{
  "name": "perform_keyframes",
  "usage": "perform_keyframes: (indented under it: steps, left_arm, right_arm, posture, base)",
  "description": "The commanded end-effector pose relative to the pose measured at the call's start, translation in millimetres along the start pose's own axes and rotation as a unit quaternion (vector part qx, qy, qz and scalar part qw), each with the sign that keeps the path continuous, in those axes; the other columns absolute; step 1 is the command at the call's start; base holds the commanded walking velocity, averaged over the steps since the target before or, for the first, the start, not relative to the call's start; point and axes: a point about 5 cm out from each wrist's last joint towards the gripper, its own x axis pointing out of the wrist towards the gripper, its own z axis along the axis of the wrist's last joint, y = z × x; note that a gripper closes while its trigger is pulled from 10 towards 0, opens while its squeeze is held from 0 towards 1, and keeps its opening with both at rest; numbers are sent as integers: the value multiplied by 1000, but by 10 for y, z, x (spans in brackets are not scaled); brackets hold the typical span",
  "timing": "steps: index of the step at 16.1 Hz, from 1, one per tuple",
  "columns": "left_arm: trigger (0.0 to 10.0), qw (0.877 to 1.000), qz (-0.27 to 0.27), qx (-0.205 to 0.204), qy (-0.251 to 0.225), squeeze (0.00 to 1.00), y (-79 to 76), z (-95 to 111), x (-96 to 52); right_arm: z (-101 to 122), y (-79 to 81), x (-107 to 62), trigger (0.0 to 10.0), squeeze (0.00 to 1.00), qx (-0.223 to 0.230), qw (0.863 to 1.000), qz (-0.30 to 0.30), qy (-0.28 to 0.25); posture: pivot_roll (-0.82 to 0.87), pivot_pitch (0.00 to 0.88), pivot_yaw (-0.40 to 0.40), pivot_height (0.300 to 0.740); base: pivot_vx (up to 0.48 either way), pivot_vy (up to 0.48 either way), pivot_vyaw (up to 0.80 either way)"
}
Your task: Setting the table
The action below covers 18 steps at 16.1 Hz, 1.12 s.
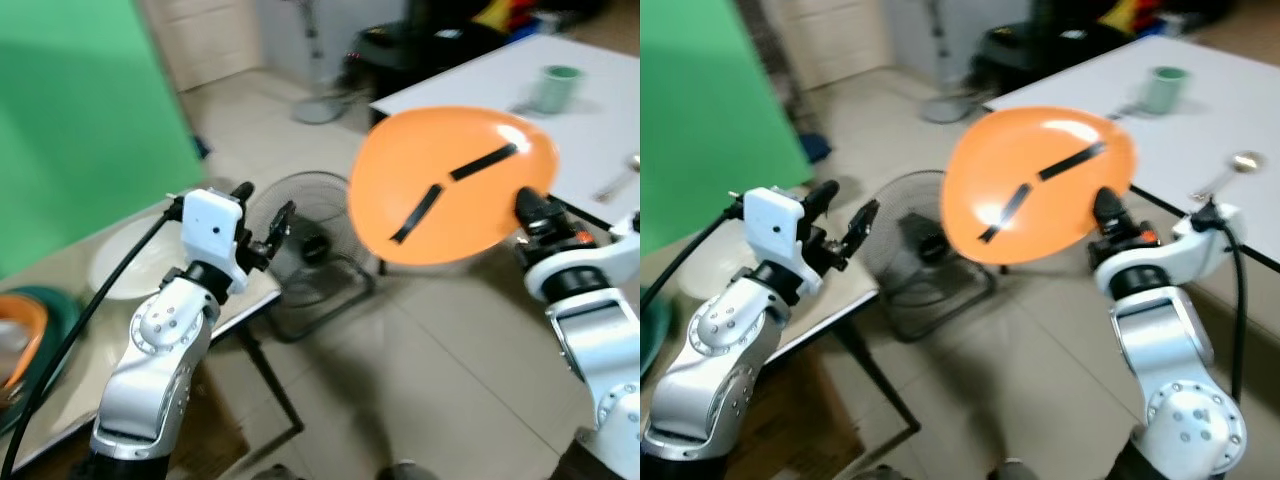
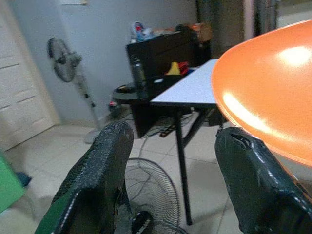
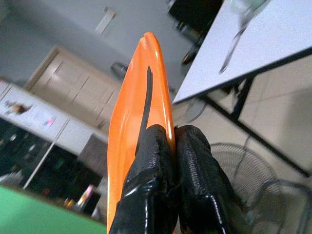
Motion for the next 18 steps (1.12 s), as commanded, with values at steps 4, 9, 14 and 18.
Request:
perform_keyframes:
  steps: [4, 9, 14, 18]
  left_arm:
    - [10000, 1000, 11, -4, 9, 0, 74, -22, -9]
    - [10000, 999, 29, -5, 22, 0, 136, -85, -52]
    - [10000, 999, 32, -7, 25, 0, 143, -98, -56]
    - [10000, 999, 31, -8, 22, 0, 146, -98, -48]
  right_arm:
    - [-16, 177, 77, 10000, 0, -2, 999, 38, 5]
    - [-14, 153, 130, 10000, 0, -21, 999, 38, 18]
    - [-32, 148, 162, 10000, 0, -36, 998, 43, 31]
    - [-24, 133, 162, 10000, 0, -36, 998, 43, 28]
  posture:
    - [90, 0, 76, 727]
    - [97, 0, 51, 727]
    - [95, 0, 43, 727]
    - [92, 0, 43, 727]
  base:
    - [0, 0, -467]
    - [196, 0, 0]
    - [295, 0, -440]
    - [316, 0, -139]
